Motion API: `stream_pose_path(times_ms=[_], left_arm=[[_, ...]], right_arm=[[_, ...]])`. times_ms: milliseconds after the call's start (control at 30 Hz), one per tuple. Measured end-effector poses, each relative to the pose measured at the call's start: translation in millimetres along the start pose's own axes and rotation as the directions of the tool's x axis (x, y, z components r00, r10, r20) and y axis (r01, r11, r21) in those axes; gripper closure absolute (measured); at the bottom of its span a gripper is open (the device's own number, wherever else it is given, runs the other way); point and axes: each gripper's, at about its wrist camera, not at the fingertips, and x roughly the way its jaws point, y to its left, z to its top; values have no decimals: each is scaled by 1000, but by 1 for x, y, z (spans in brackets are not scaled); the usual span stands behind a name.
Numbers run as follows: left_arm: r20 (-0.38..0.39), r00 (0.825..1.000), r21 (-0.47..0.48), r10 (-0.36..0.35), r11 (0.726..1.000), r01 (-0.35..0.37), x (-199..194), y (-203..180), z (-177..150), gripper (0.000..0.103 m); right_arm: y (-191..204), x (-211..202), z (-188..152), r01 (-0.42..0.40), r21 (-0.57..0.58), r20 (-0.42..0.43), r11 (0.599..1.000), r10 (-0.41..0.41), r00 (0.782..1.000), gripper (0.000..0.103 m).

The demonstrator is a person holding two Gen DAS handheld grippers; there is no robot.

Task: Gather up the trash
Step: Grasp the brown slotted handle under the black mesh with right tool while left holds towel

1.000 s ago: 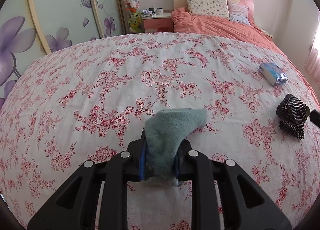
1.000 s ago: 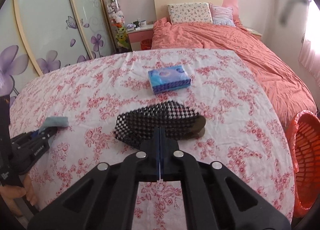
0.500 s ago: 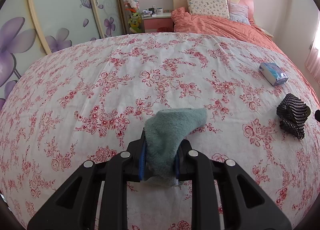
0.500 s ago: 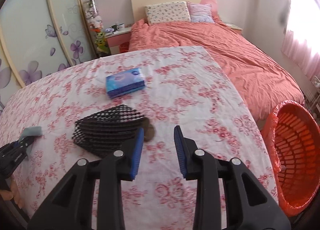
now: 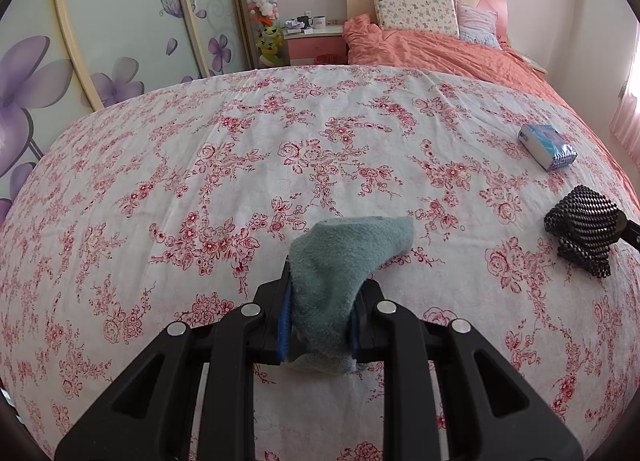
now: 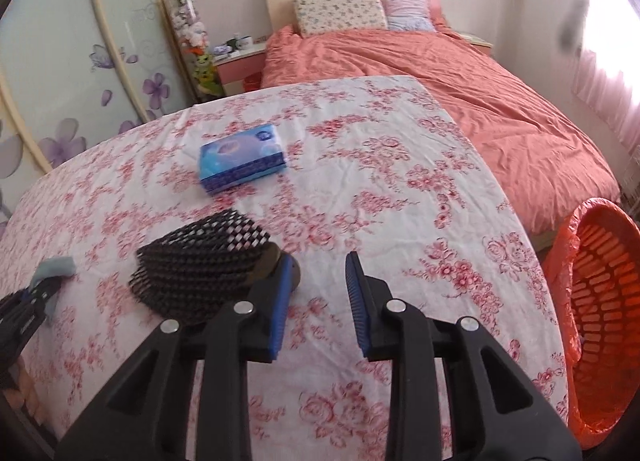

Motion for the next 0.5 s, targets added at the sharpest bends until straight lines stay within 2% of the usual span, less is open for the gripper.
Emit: stream_pose_path(times_ms=[133, 200, 267, 367, 500], left_arm=[[0, 1000, 3, 5, 1000, -5, 0, -1, 0, 81], [1, 1000, 6, 9, 1000, -9, 0, -1, 0, 81], [0, 1000, 8, 11, 1000, -11, 0, -1, 0, 81], [1, 1000, 12, 15, 1000, -15, 1, -2, 0, 81], [1, 1000, 13, 17, 1000, -17, 0, -3, 0, 81]], right_arm=[[7, -5, -8, -68, -25, -19, 997, 67, 998, 74], [13, -8, -15, -140, -40, -54, 989, 137, 989, 74], [20, -11, -21, -178, -69, -71, 982, 173, 982, 74], [33, -18, -30, -155, -130, -58, 979, 149, 987, 74], [39, -20, -32, -138, -150, -41, 979, 134, 990, 62]])
